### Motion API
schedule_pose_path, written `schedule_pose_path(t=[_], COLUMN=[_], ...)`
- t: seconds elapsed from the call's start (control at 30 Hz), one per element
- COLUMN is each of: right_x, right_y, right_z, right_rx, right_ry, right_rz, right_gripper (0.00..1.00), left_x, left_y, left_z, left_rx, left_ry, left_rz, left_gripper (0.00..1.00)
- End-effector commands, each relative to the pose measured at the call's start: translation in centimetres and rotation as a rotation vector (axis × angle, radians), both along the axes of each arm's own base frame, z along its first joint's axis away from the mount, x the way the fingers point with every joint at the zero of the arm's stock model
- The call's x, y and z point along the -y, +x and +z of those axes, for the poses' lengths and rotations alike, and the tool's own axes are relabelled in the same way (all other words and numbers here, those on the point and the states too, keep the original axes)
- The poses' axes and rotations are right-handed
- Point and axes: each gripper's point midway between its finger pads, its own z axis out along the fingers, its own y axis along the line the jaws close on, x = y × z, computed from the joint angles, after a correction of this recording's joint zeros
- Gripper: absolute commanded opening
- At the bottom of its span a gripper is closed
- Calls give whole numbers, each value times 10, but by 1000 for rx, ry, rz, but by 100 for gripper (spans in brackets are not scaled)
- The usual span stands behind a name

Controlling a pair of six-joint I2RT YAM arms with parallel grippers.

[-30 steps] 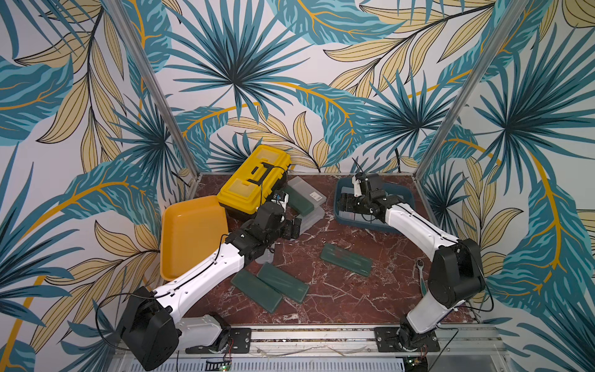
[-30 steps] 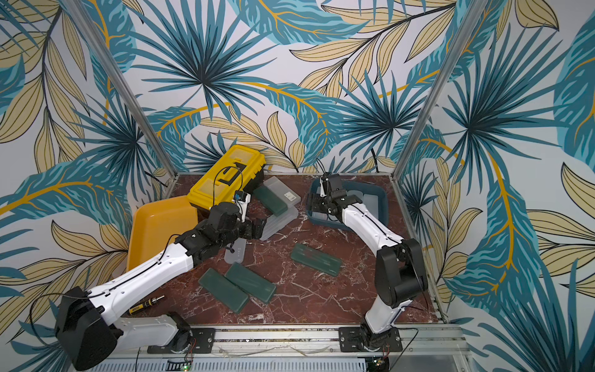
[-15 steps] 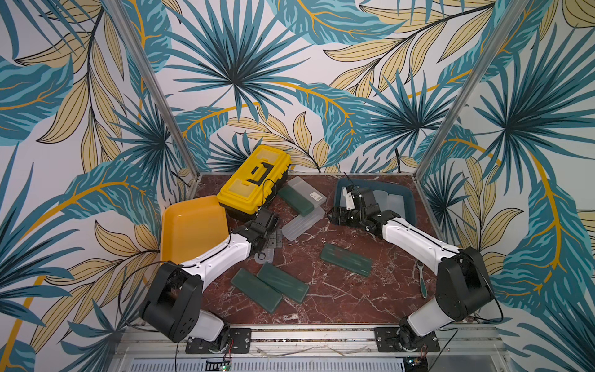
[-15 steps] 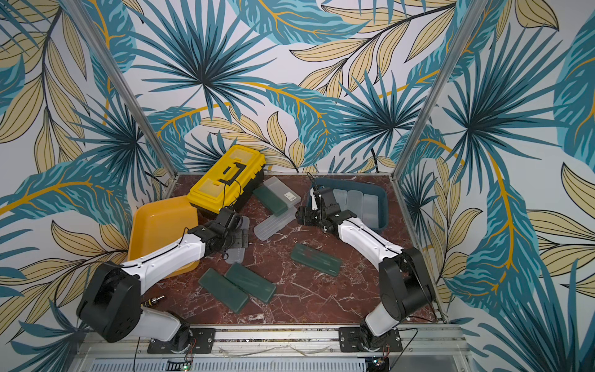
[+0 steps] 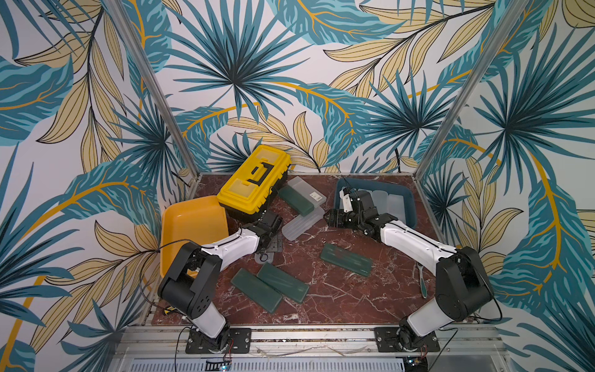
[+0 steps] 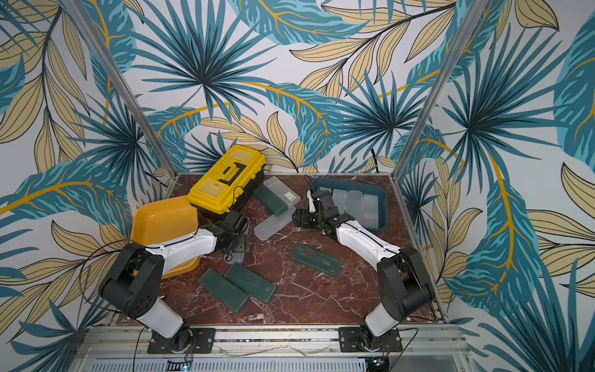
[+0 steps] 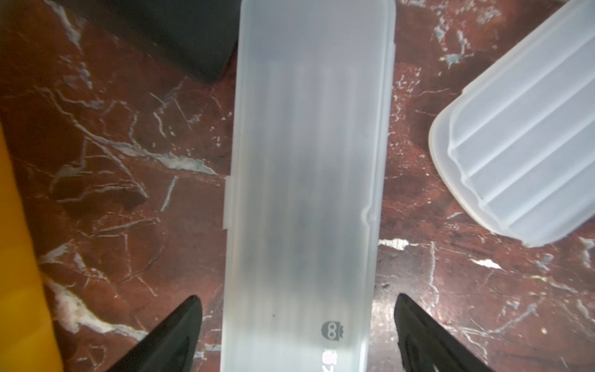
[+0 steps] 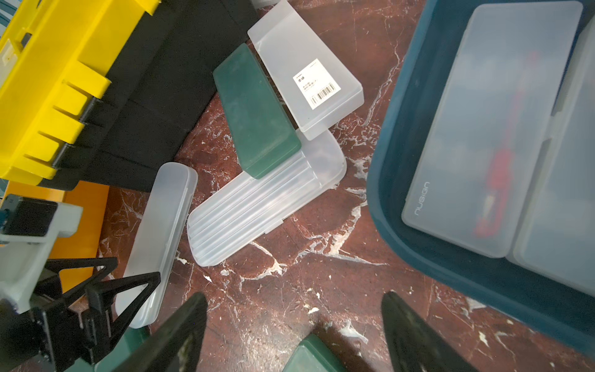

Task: Place the pencil cases by color into the storage box
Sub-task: Move the pencil case to the center of the board.

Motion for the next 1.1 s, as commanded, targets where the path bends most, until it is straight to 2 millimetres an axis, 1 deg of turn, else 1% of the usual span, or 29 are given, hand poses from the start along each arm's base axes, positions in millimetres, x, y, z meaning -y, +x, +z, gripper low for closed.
schedule_pose_path(t=[0.0,0.2,0.23,0.33,0.47,0.6,0.7,0.8,0.87,1.0,1.07], right_x=[0,2,2,5,7,9,11,10,9,-6,-16], right_y=[-6,-10,-11,-14,-18,-22,-26,-28,-28,-32,-32], right_z=[1,8,9,12,10,8,8,7,6,4,1], right_rx=[6,13,15,18,9,0,-4,-4,1,14,27], right_ry=[10,18,19,16,11,5,-5,-18,-28,-52,-85], right_rz=[2,-2,-1,-7,-9,-9,-3,14,27,86,108], right_gripper=[85,85,85,85,85,85,85,85,86,86,86], left_x=[10,34,41,53,78,109,123,119,106,72,50], left_y=[7,9,7,5,5,3,-1,-5,-13,-31,-39], left_z=[1,-1,0,3,16,30,42,63,74,89,97], left_rx=[0,-1,-10,-3,32,61,73,126,152,180,201], left_ry=[-58,-202,-244,-312,-385,-444,-471,-487,-461,-367,-327], left_rz=[5,5,-4,-4,-37,-98,-136,-151,-147,-104,-54], left_gripper=[93,93,93,92,92,92,92,92,92,92,92])
